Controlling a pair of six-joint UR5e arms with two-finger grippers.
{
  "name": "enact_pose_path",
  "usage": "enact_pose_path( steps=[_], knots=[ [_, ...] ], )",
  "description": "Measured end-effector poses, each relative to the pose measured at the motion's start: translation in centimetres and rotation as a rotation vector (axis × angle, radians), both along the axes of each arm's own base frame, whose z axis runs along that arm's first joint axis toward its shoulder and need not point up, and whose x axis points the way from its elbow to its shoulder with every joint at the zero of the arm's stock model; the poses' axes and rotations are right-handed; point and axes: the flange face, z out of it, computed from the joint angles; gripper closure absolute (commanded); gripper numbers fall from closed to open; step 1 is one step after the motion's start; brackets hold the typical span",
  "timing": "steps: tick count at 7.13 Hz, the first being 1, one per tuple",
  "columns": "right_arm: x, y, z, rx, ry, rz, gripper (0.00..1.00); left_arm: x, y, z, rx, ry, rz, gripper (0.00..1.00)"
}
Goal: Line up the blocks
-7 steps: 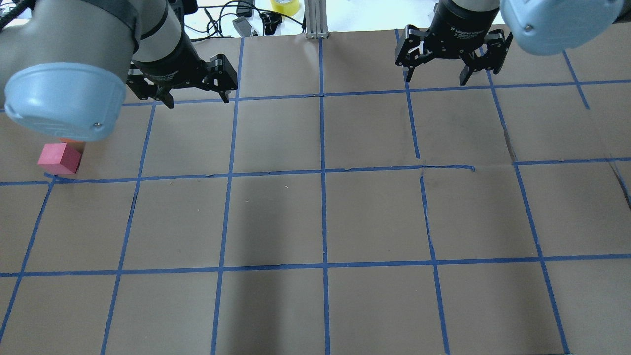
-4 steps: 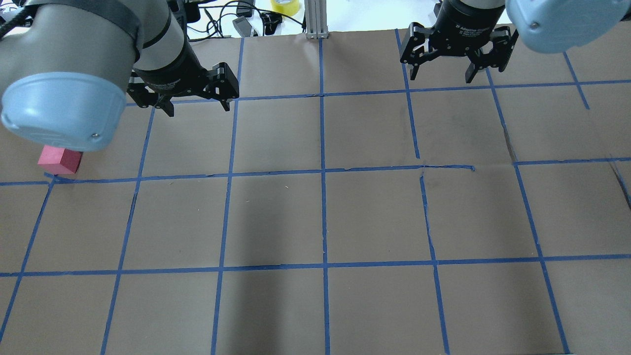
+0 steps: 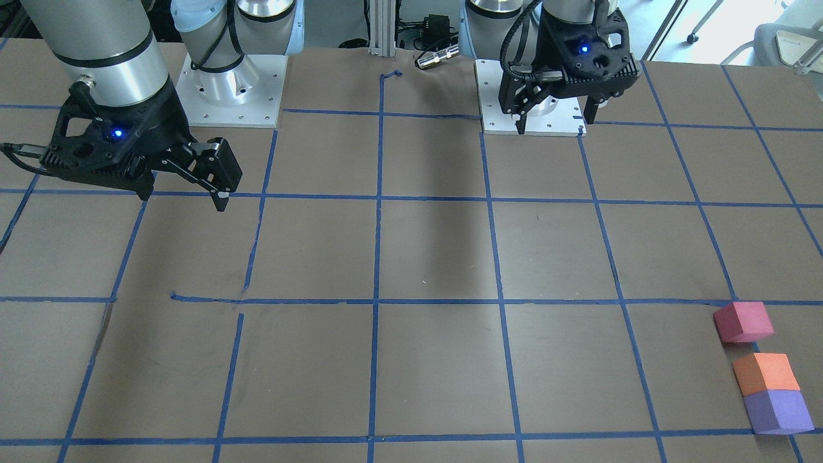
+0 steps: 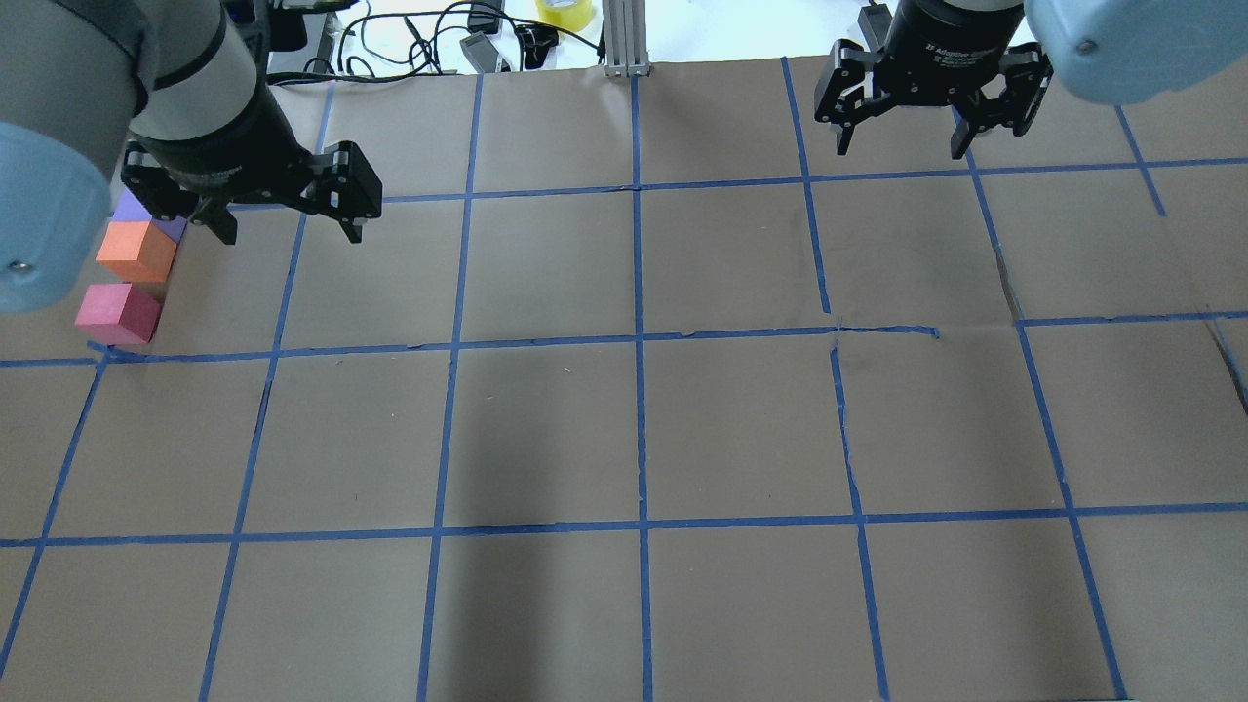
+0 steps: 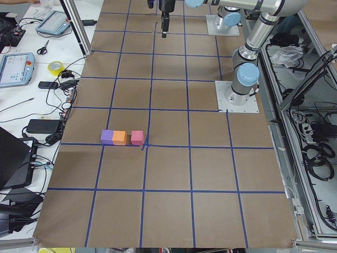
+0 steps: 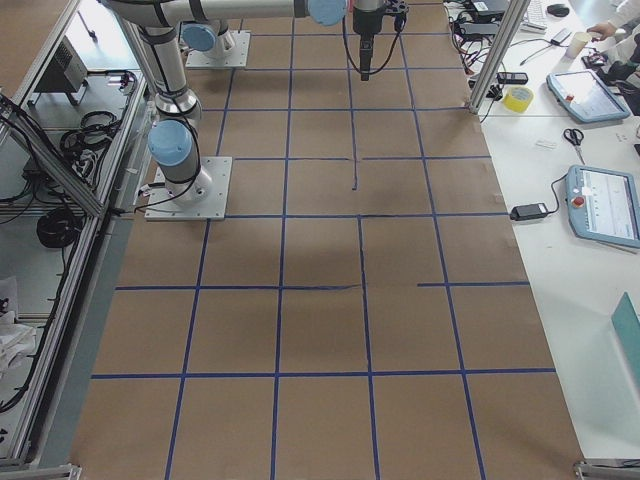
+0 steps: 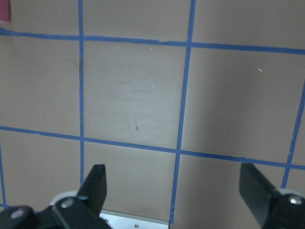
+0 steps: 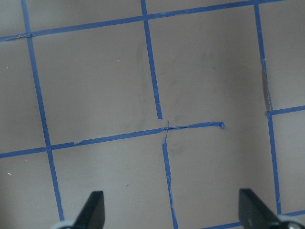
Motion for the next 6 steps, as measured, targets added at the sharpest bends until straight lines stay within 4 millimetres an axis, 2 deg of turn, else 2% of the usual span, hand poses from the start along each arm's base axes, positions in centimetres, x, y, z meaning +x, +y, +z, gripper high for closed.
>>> enact_pose_path(
  steps=[1,3,4,6],
  knots=[
    [0.0,0.0,0.0,-0.001,-0.001,-0.002,0.0,0.0,-1.9,-0.7,-0.051,0.053,-0.014,0.0],
    [0.0,0.0,0.0,-0.002,0.0,-0.002,0.0,-0.4,-4.7,-3.4,-0.062,0.089,-0.016,0.0],
    [0.0,0.0,0.0,-0.001,0.0,-0.002,0.0,-0.4,-5.8,-4.5,-0.063,0.09,-0.004,0.0],
    [0.0,0.0,0.0,0.0,-0.001,-0.002,0.0,-0.3,-7.1,-5.1,-0.101,0.099,0.03,0.0]
  ],
)
